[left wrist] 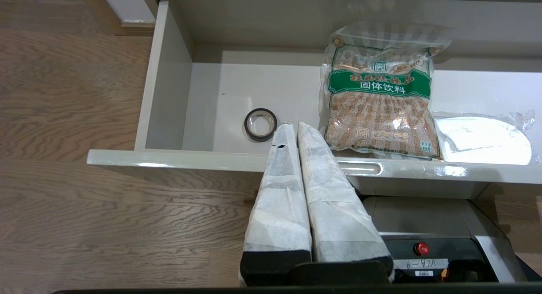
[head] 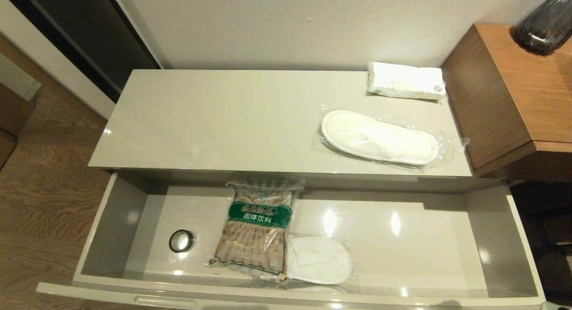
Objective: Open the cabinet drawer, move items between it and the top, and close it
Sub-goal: Close the drawer
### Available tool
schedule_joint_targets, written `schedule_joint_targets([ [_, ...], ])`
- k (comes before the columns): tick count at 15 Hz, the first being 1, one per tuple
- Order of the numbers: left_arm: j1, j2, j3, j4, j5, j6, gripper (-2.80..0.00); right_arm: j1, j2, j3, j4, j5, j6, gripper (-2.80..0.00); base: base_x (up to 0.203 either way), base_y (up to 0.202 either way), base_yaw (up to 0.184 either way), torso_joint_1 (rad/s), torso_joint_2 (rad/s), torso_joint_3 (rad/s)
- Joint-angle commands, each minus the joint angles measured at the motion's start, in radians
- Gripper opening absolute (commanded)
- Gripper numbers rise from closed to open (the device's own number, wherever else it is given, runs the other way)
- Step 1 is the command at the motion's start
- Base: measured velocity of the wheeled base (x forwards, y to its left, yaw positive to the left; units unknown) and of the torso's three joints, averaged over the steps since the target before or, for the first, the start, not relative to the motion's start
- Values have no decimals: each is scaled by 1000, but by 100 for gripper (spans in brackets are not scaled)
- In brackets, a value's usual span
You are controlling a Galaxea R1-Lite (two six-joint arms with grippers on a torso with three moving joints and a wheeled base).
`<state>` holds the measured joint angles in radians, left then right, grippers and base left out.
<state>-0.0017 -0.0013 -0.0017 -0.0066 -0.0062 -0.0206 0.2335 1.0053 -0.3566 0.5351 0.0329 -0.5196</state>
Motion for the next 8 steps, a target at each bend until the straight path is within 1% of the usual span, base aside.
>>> schedule_joint_targets([
  [1,0,1,0,-1,0,-1,-280,23,33,39,-12,61,-5,-280,0,0,0,0,0,0],
  [4,0,1,0,-1,0,-1,-280,23,33,39,-12,61,-5,-280,0,0,0,0,0,0],
  [5,0,1,0,-1,0,-1,-280,30,49,48,-19,81,-4,-280,0,0,0,0,0,0],
  [6,0,1,0,-1,0,-1,-280,39,98,59,-32,106,-3,-280,0,0,0,0,0,0],
  [8,0,1,0,-1,0,-1,-280,53,267,86,-83,145,0,-280,0,0,0,0,0,0],
])
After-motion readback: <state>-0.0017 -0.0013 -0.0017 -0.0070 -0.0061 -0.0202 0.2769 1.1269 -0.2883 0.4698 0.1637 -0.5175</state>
